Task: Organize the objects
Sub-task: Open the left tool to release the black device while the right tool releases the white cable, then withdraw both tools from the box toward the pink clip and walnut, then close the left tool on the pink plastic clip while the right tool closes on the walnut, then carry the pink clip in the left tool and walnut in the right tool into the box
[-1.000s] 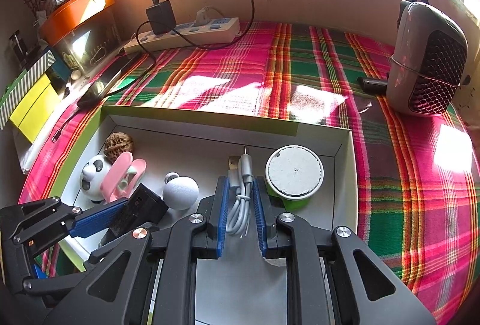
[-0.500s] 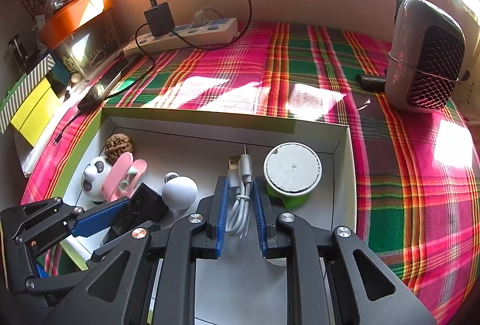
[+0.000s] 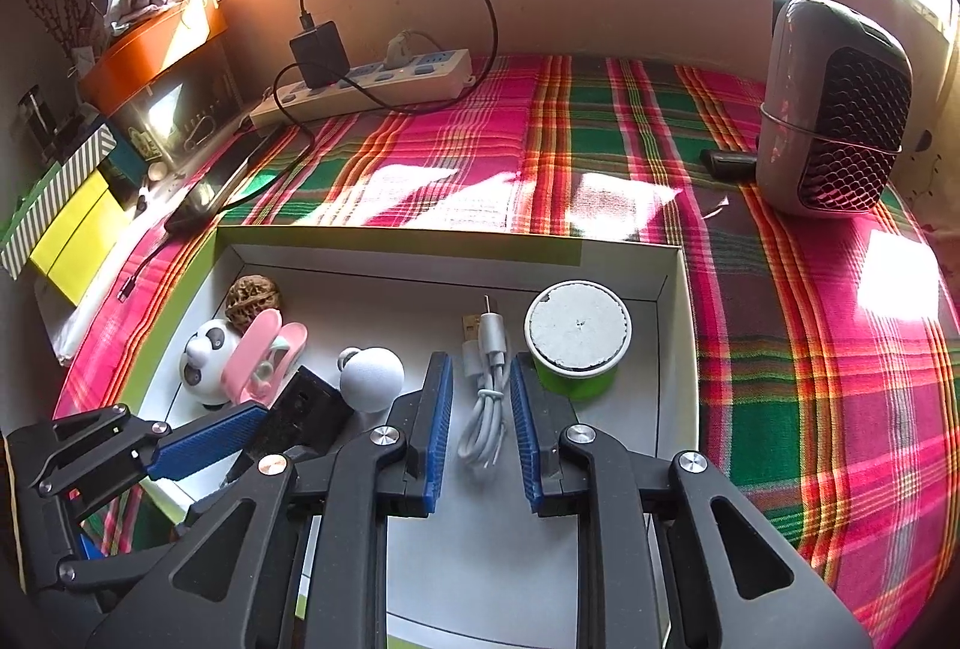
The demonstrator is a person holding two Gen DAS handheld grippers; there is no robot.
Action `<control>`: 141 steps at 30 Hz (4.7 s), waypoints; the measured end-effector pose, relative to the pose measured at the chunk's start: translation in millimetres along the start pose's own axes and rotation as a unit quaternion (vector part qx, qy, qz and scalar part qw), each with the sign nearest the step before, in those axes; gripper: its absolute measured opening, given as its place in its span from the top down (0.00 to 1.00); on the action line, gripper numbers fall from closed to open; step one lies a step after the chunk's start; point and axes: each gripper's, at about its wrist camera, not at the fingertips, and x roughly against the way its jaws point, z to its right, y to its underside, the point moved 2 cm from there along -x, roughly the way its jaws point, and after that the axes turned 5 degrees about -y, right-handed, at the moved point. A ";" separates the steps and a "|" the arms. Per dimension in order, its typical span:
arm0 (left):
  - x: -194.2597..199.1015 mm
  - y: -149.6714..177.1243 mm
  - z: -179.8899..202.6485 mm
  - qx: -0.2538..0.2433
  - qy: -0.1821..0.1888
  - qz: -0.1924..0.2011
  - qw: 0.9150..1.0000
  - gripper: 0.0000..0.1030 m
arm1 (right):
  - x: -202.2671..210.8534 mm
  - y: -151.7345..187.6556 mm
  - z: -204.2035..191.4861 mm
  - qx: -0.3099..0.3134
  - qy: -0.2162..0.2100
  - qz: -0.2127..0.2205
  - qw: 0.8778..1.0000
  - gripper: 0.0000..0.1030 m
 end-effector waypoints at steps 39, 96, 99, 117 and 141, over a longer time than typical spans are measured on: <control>67.5 44.4 -6.4 0.013 -0.019 0.046 0.999 0.75 | 73.9 48.1 -28.0 -0.007 -0.001 0.050 0.999 0.67; 50.2 74.8 -12.4 0.081 0.039 -0.021 0.996 0.66 | 62.6 111.7 -40.7 0.058 0.044 -0.008 0.997 0.58; 47.6 73.3 -10.0 0.082 0.038 -0.023 0.996 0.66 | 64.1 111.6 -37.0 0.054 0.040 -0.006 0.998 0.62; 39.7 69.2 8.0 0.055 -0.009 -0.027 0.998 0.66 | 70.0 112.3 -22.0 0.036 0.032 -0.001 0.999 0.69; 39.2 72.0 0.9 0.054 -0.032 -0.016 0.998 0.85 | 69.5 113.0 -22.0 0.037 0.034 -0.001 0.999 0.69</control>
